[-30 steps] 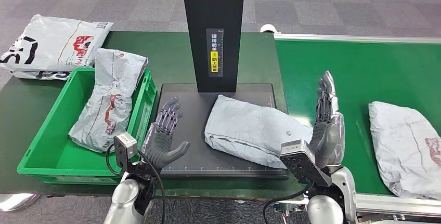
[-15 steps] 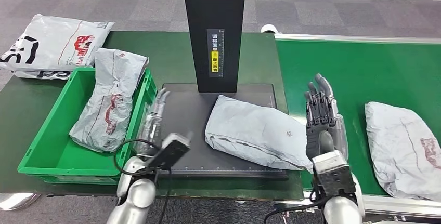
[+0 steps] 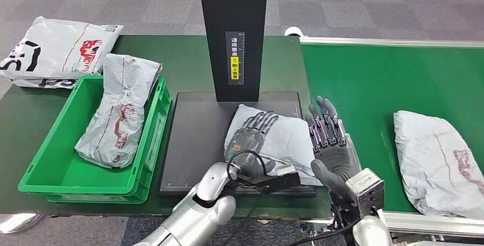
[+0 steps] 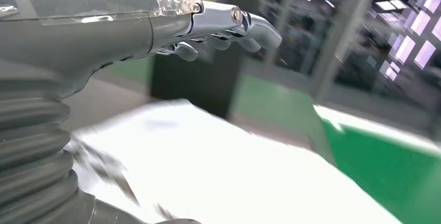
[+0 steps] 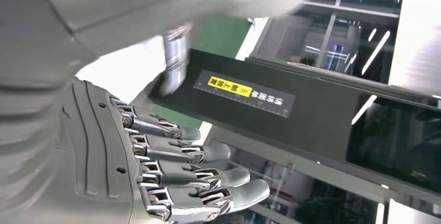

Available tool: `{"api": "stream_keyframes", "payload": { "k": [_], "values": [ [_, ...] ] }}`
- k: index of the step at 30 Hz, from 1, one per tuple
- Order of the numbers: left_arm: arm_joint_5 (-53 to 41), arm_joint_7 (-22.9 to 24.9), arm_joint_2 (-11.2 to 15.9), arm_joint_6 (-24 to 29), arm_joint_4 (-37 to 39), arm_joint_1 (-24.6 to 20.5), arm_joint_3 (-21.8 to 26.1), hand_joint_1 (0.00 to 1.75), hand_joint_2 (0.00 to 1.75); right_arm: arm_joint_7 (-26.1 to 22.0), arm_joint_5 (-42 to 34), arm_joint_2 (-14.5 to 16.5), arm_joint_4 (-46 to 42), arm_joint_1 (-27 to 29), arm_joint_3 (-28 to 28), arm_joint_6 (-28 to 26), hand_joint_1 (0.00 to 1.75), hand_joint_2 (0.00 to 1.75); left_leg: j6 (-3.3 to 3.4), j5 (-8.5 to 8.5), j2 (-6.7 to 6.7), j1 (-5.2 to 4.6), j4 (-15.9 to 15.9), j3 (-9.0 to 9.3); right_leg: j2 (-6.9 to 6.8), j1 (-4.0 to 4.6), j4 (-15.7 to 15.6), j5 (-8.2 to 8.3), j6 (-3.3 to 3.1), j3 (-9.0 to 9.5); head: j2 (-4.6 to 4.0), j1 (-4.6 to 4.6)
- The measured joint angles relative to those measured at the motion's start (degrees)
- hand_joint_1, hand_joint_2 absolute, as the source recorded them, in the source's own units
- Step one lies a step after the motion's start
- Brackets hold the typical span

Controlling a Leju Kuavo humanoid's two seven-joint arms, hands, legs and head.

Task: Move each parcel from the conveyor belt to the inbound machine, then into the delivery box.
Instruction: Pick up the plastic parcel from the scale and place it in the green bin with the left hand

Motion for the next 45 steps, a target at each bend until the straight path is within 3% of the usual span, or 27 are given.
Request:
{"api": "stream_keyframes", "payload": {
  "k": [9,14,19,23,27,37,45],
  "values": [
    [15.76,3.17,-0.61,-8.51,16.2,-9.52,-11.44,0.0,1.75,0.0,-1.0,0.3,2.86,-0.97,-0.84,2.85,0.0,1.75,-0.02,0.0,-0.01,0.01,-0.02,-0.02,0.01,0.02,0.04,-0.04,-0.03,-0.03,0.0,0.0],
    [18.61,5.65,-0.61,-9.62,21.85,-13.8,-13.49,0.0,1.75,-0.04,-1.5,0.33,3.5,-0.96,-0.96,3.33,0.0,1.75,-0.04,0.02,-0.01,0.02,-0.02,0.0,0.0,0.02,0.04,-0.04,-0.03,0.0,0.0,0.0],
    [18.45,11.11,-0.68,-11.22,26.26,-16.58,-14.2,0.03,1.75,-0.33,-2.11,0.48,3.31,0.55,-1.05,3.94,0.0,1.75,-0.03,0.0,-0.02,0.02,-0.03,0.12,-0.01,0.02,0.03,-0.06,-0.03,0.16,0.0,0.0],
    [17.65,13.11,-0.68,-11.32,28.57,-17.82,-14.39,1.75,1.75,-0.51,-2.22,0.82,2.52,2.11,-1.05,4.32,0.0,1.75,0.0,-0.1,-0.01,0.02,-0.04,0.37,-0.01,0.02,0.01,-0.16,-0.07,0.39,0.0,-0.01],
    [16.57,15.28,-0.48,-10.5,30.1,-17.76,-14.4,1.75,1.75,-1.35,-2.17,1.8,0.63,5.13,-1.05,4.28,0.0,1.75,-0.01,-0.18,-0.03,0.03,-0.07,0.65,-0.05,0.03,0.01,-0.29,-0.11,0.72,0.0,0.0],
    [13.57,15.67,1.46,-8.87,31.43,-16.72,-14.4,1.75,1.75,-4.55,-6.52,3.66,-0.8,12.46,-1.32,2.38,0.0,1.75,-0.12,-0.32,0.01,0.05,-0.08,1.01,-0.04,0.04,0.02,-0.39,-0.18,1.05,0.0,0.0],
    [12.92,15.25,1.82,-8.41,31.45,-16.54,-14.33,1.75,1.75,-5.06,-7.98,3.83,-0.8,13.91,-2.44,2.49,0.0,1.75,-0.12,-0.36,0.01,0.05,-0.08,1.09,-0.04,0.04,0.02,-0.44,-0.16,1.13,0.0,0.0]
  ]
}}
